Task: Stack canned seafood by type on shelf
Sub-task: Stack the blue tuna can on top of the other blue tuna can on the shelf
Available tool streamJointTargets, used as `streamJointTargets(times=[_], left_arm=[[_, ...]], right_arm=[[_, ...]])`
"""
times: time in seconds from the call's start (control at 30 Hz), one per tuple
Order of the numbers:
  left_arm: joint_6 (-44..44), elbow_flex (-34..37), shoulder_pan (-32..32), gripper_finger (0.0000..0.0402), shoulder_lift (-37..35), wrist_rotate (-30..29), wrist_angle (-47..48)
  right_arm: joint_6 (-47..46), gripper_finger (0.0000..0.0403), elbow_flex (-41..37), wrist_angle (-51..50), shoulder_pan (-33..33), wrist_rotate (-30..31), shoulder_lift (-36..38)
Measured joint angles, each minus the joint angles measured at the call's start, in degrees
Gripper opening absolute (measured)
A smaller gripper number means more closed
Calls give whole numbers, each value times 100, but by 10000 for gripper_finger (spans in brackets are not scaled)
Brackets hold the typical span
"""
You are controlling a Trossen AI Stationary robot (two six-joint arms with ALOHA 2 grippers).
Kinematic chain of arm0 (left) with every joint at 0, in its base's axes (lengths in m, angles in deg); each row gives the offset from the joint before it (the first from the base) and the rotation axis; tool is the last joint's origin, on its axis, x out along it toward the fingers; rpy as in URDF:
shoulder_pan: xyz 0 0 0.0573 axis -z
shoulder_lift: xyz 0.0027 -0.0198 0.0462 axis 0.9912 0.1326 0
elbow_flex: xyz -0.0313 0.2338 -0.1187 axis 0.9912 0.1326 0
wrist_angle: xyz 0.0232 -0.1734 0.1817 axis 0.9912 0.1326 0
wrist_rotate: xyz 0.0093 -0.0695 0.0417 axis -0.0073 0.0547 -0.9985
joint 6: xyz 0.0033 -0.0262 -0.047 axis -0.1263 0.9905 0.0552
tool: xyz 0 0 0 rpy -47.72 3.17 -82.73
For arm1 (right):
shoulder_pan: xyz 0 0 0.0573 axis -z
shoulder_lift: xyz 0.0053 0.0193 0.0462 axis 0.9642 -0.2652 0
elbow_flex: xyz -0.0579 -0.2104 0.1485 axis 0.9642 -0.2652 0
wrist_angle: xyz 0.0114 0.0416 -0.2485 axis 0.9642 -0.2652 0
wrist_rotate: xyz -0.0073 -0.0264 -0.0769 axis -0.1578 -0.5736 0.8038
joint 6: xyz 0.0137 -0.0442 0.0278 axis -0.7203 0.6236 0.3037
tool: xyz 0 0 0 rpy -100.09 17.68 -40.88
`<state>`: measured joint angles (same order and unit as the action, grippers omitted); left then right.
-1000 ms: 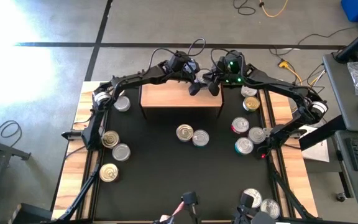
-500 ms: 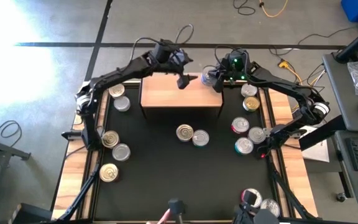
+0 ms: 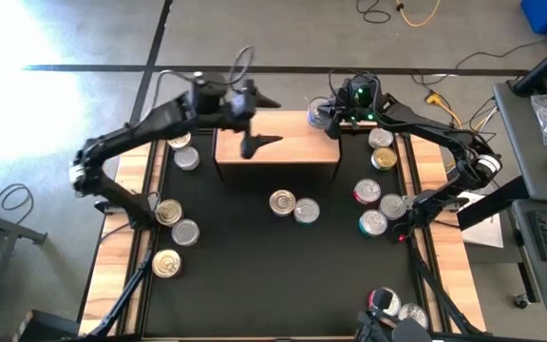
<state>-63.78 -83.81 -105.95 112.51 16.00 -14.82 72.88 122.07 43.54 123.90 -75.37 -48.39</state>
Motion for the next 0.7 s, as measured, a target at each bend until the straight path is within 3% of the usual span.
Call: streamJointTargets(times=[0.27,0.43,0.7], left_arm=[[212,1609,431,398,-1153,4,-564],[357,2534,694,398,-1719,-46,-445],[695,3401,1212,398,-2510,-158,-489]], right_arm=[[58,11,-3,146,7,-458,-7],[239,11,-3,142,-4,-676,-9],[270,11,153,93,-7,-773,-18]])
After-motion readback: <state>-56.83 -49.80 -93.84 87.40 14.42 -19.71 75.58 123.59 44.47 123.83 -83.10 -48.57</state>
